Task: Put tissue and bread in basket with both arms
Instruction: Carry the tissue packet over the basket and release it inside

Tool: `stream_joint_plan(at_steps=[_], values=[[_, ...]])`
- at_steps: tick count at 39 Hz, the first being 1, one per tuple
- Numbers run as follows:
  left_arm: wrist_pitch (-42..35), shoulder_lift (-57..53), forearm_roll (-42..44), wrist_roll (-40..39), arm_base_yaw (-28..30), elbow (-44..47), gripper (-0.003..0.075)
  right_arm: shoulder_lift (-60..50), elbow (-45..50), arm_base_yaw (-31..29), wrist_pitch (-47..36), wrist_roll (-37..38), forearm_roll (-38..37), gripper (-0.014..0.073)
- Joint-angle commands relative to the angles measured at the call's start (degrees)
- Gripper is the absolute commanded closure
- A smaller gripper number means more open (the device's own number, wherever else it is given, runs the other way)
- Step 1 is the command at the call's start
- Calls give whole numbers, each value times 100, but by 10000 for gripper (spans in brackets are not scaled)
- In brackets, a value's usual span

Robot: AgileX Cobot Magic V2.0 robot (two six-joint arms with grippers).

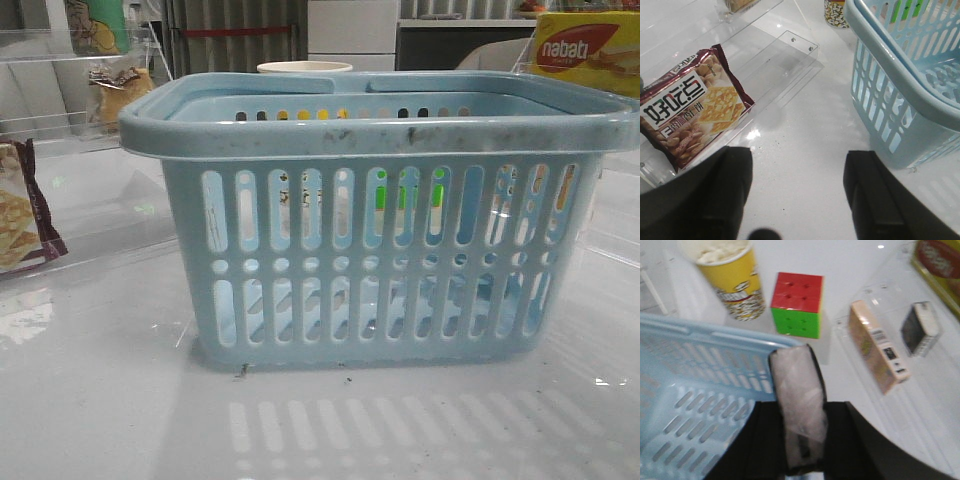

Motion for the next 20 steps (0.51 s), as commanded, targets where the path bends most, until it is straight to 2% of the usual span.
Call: stream_joint_plan(at_steps=[1, 7, 9, 13, 15, 20], values=[[-428, -12, -74, -38, -43, -152, 267, -132, -45, 598, -358, -150, 63, 422], [-428, -12, -74, -38, -43, -152, 267, 336, 326, 1481, -798, -150, 63, 401], [-428, -12, -74, -38, -43, -152, 267, 560, 336, 1598, -829, -150, 63, 347], [-428, -12, -74, -38, -43, -152, 267, 989, 336, 1674, -952, -150, 57, 137], [-428, -12, -74, -38, -43, -152, 267, 1108, 331, 1674, -1036, -150, 26, 73], [-428, -12, -74, -38, -43, -152, 267, 976, 331, 1674, -1022, -150, -206, 65]])
